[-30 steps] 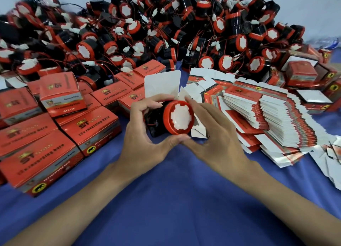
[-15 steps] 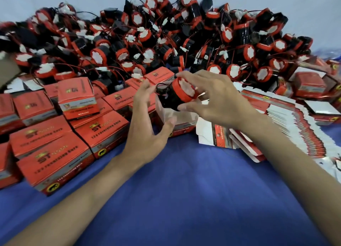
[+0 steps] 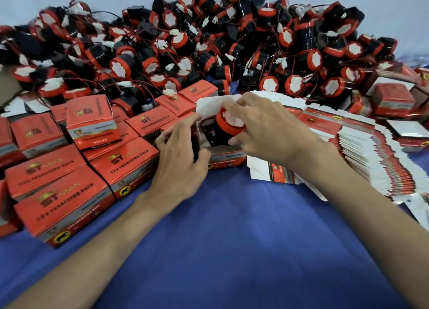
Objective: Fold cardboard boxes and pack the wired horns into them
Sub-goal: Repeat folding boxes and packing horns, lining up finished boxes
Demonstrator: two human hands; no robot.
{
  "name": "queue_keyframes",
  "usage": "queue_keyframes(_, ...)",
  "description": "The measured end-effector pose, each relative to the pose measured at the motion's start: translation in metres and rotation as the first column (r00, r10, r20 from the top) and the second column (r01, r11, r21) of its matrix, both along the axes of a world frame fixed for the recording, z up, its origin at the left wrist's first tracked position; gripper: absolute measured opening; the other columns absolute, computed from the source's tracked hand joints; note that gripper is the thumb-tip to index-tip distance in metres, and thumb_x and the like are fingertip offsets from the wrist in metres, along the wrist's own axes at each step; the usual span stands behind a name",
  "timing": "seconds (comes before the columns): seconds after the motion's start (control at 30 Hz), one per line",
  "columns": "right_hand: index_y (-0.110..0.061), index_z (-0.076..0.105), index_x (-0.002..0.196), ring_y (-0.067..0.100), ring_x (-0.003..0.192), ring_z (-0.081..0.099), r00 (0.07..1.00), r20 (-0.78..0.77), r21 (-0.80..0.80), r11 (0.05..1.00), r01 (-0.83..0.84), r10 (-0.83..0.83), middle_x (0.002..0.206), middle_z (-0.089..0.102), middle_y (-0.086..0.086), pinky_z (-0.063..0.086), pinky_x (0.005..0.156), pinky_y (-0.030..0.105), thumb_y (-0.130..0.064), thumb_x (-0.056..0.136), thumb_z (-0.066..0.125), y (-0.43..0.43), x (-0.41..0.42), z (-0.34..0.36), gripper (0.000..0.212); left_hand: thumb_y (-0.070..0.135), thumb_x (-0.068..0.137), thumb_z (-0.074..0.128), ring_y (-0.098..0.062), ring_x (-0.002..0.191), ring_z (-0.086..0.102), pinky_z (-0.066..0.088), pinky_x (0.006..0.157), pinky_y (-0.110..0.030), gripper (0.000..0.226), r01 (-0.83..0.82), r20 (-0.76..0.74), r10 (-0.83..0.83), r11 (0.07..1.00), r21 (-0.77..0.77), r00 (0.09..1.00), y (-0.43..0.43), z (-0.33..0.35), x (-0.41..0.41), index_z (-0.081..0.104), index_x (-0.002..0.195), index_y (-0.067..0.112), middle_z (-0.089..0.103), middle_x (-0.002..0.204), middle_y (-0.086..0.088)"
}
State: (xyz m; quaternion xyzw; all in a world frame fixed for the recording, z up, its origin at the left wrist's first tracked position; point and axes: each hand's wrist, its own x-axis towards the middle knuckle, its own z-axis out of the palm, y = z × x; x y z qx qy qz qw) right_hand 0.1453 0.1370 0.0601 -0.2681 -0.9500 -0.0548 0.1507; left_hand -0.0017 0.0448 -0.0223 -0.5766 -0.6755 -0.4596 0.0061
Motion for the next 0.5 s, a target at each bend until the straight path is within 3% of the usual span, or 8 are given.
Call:
queue_keyframes(0.13, -0.019, 0.044, 0.131, 0.036, 0.098, 0.054, 0.989, 0.119, 0.082, 0.993, 0.079, -0.089, 0.119, 0.048, 0.007, 0.038, 0.071, 0.038, -0.04, 0.089, 0.062, -0.008, -0.004, -0.005, 0.05, 0.02, 0.078, 0.046, -0.001, 0.114, 0.033, 0.008, 0.101, -0.008, 0.051, 0.001, -0.001, -0.001, 1.0, 0.003, 1.0, -0.001, 0.002, 0.001, 0.045, 0.129, 0.018, 0.046, 0.12, 0.012)
queue_keyframes(0.23, -0.022, 0.044, 0.13, 0.032, 0.096, 0.057, 0.982, 0.171, 0.152, 0.987, 0.057, -0.083, 0.109, 0.055, 0.003, 0.029, 0.063, 0.035, -0.046, 0.091, 0.056, -0.01, -0.008, -0.009, 0.048, 0.02, 0.077, 0.049, -0.016, 0.115, 0.044, 0.017, 0.1, -0.022, 0.045, 0.0, -0.032, -0.001, 1.0, -0.012, 0.999, -0.002, 0.004, 0.002, 0.05, 0.122, 0.014, 0.053, 0.117, 0.0)
queue_keyframes(0.37, -0.022, 0.046, 0.13, 0.031, 0.098, 0.058, 0.978, 0.201, 0.188, 0.982, 0.014, -0.052, 0.103, 0.061, 0.006, 0.026, 0.059, 0.033, -0.049, 0.095, 0.046, -0.009, -0.007, -0.01, 0.044, 0.023, 0.077, 0.054, -0.025, 0.117, 0.047, 0.017, 0.101, -0.029, 0.045, 0.006, -0.066, -0.008, 1.0, -0.025, 0.998, -0.002, 0.003, 0.002, 0.05, 0.12, 0.011, 0.053, 0.118, -0.004)
queue_keyframes(0.43, -0.018, 0.047, 0.127, 0.029, 0.099, 0.056, 0.973, 0.232, 0.218, 0.975, -0.039, -0.012, 0.102, 0.06, 0.008, 0.031, 0.058, 0.034, -0.044, 0.099, 0.039, -0.009, -0.005, -0.015, 0.04, 0.026, 0.077, 0.056, -0.025, 0.118, 0.046, 0.017, 0.102, -0.031, 0.044, 0.007, -0.1, -0.01, 0.999, -0.033, 0.995, -0.002, 0.004, 0.003, 0.051, 0.119, 0.012, 0.051, 0.119, -0.004)
queue_keyframes(0.5, -0.013, 0.048, 0.122, 0.028, 0.101, 0.052, 0.964, 0.261, 0.151, 0.985, -0.084, 0.042, 0.105, 0.059, 0.008, 0.043, 0.066, 0.038, -0.033, 0.101, 0.034, -0.009, -0.004, -0.018, 0.032, 0.029, 0.078, 0.057, -0.025, 0.119, 0.045, 0.016, 0.104, -0.032, 0.042, 0.002, -0.124, -0.007, 0.999, -0.043, 0.992, -0.003, 0.003, 0.003, 0.052, 0.117, 0.013, 0.05, 0.119, -0.004)
